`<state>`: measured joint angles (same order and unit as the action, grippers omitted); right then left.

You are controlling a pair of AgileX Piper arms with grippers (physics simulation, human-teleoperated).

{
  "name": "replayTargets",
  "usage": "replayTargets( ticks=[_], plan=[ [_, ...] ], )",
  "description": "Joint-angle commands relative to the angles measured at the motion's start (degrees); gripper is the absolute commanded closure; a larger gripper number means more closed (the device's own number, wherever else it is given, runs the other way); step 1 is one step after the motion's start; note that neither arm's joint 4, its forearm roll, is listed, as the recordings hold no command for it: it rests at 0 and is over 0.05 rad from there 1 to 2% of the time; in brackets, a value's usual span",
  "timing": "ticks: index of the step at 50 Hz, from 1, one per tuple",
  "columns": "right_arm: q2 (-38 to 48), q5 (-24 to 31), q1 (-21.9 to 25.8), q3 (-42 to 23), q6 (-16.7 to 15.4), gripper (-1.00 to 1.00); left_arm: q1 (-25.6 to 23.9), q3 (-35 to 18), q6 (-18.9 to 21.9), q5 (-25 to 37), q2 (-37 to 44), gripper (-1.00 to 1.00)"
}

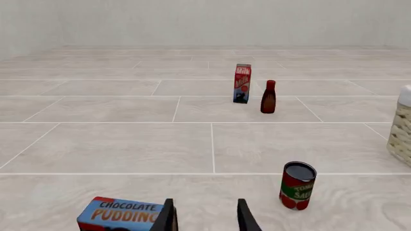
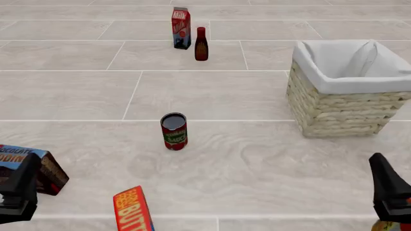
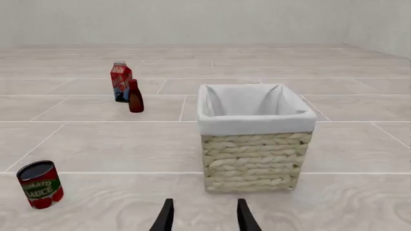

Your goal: Pick the tomato sauce and place it in the basket.

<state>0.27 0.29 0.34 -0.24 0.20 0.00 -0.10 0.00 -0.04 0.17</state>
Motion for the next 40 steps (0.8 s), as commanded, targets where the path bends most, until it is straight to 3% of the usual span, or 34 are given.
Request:
replayTargets(
  ticks=[1,20,28,32,33,34,37,39,40],
  plan=[
    [0.07,-0.18,0.26,0.1,-0.73,-1.0,0.0,-0.15,0.0,-0.07,0.26,-1.0],
    [1.5,0.15,-0.01,0.17,-0.81,-1.0,0.0,-0.15,0.0,-0.07,0.26,-1.0],
    [4.86,-2.84,1.48,-0.18,-1.81,-1.0,0.0,-0.15,0.0,-0.07,0.26,-1.0],
    [11.04,-6.68,1.46,-0.48,-0.46,-1.0,0.0,-0.15,0.0,-0.07,0.26,-1.0],
    [15.53,-7.59,2.72,-2.2,-3.12,-1.0,0.0,-0.15,0.0,-0.07,0.26,-1.0],
    [15.77,-7.83,2.72,-2.2,-3.12,-1.0,0.0,-0.15,0.0,-0.07,0.26,-1.0],
    [13.16,-1.96,3.99,-6.98,-7.61,-1.0,0.0,-0.15,0.0,-0.07,0.26,-1.0],
    [15.31,-0.48,0.63,-10.43,-11.89,-1.0,0.0,-0.15,0.0,-0.07,0.26,-1.0],
    [17.39,0.72,-0.32,-13.18,-12.4,-1.0,0.0,-0.15,0.0,-0.07,0.26,-1.0]
  ],
)
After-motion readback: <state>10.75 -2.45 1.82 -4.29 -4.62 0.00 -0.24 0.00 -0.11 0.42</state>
